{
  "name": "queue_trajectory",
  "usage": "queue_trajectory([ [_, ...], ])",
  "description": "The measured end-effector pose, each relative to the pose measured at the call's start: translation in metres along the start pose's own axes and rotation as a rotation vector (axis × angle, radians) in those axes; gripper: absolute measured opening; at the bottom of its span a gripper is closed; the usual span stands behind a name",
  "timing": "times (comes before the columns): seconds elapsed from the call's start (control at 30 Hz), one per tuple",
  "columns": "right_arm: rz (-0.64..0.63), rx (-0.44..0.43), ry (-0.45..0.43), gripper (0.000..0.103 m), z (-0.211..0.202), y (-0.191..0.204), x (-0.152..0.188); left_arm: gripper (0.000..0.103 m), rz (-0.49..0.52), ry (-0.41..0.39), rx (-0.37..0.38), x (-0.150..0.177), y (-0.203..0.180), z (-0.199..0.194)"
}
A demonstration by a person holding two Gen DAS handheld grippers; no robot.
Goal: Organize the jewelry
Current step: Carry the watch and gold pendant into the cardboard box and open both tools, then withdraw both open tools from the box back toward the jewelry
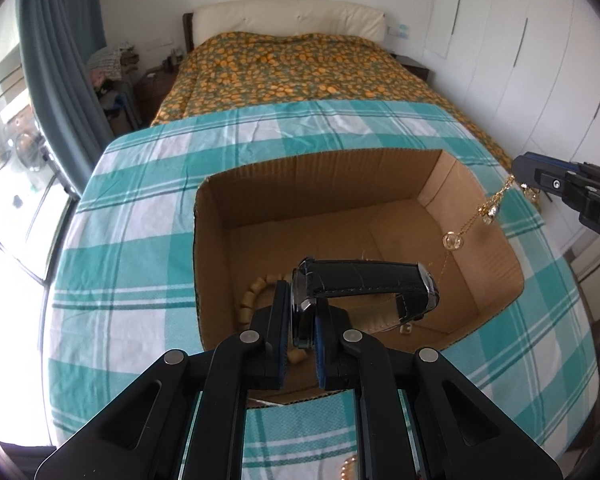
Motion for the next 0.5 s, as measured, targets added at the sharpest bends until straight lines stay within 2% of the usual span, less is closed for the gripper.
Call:
queue_trajectory([
  [0.03,-0.002,0.016,0.004,0.023,0.005,-0.003,0.003,0.010,0.011,0.002,-0.014,0.002,0.000,0.005],
  [0.1,0.002,0.025,0.006,0.030,0.011,-0.008,0.006,0.015,0.029,0.010,-0.036,0.005,0.000,0.012],
  [0.13,0.006,0.027,-0.007,0.040,0.010,-0.010,0.006,0.027,0.034,0.007,-0.041,0.006,0.001,0.013],
  [0.17,0.009,0.033,-0.025,0.046,0.006,-0.011,0.006,0.042,0.039,-0.003,-0.049,0.006,0.001,0.011],
  [0.23,0.011,0.039,-0.049,0.046,-0.004,-0.013,0.007,0.059,0.046,-0.032,-0.076,0.006,0.005,0.003],
  [0.4,0.039,0.023,-0.102,0.049,-0.040,-0.004,0.022,0.067,0.045,-0.078,-0.061,0.021,0.010,-0.032],
  [0.5,0.041,0.020,-0.137,0.056,-0.068,0.005,0.041,0.078,0.046,-0.109,-0.057,0.042,0.012,-0.062],
])
Point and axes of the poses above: each gripper's, at about its wrist camera, not at the fingertips, and z roughly the way its jaws point, y to its left, x to its underside, the point moved 9 cm from there along z, roughly the way its jaws point, and after that the axes turned 8 degrees about -y, right-handed, at the moved point
